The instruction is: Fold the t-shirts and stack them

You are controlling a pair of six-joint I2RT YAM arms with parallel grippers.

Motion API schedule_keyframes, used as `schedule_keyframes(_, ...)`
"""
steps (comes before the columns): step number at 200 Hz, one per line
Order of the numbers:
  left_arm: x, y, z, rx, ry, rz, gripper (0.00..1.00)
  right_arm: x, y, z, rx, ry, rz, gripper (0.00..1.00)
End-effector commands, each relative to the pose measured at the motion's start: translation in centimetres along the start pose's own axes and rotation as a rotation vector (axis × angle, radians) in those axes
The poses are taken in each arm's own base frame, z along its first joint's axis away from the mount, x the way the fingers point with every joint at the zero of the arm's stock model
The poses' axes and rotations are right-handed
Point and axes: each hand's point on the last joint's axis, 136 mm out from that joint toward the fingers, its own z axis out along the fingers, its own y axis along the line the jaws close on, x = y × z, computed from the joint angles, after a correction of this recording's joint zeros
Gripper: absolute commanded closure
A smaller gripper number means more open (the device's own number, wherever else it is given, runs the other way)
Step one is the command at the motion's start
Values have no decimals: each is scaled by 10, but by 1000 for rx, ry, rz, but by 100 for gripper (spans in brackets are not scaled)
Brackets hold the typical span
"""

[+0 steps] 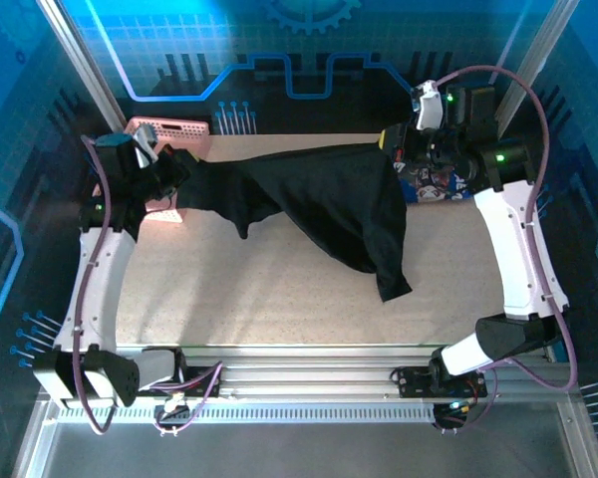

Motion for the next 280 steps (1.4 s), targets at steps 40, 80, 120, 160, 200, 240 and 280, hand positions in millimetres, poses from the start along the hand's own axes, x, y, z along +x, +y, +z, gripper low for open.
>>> schedule_keyframes(40,-81,-35,20,66,-144,81,100,-77,-16,-60,51,-218,-89,100)
schedule_keyframes(80,-130,-95,8,166,-247,215,100,-136,-5,-66,-18,-343,-152,100)
schedule_keyframes(120,-157,-139,-24,210,-343,354,100,-159,4,-82,-42,-445,-181,100)
schedule_keyframes(160,-167,-151,-56,177,-426,446,100,-149,4,-106,42,-461,-257,100)
schedule_keyframes(200,-160,-145,-62,162,-415,466,100,-119,-10,-106,120,-390,-271,100)
schedule_keyframes(240,-98,-82,-43,108,-265,345,100,-21,-68,-68,248,-186,-159,100)
schedule_keyframes(280,29,38,-15,-35,0,113,100,106,-129,-38,361,7,33,100)
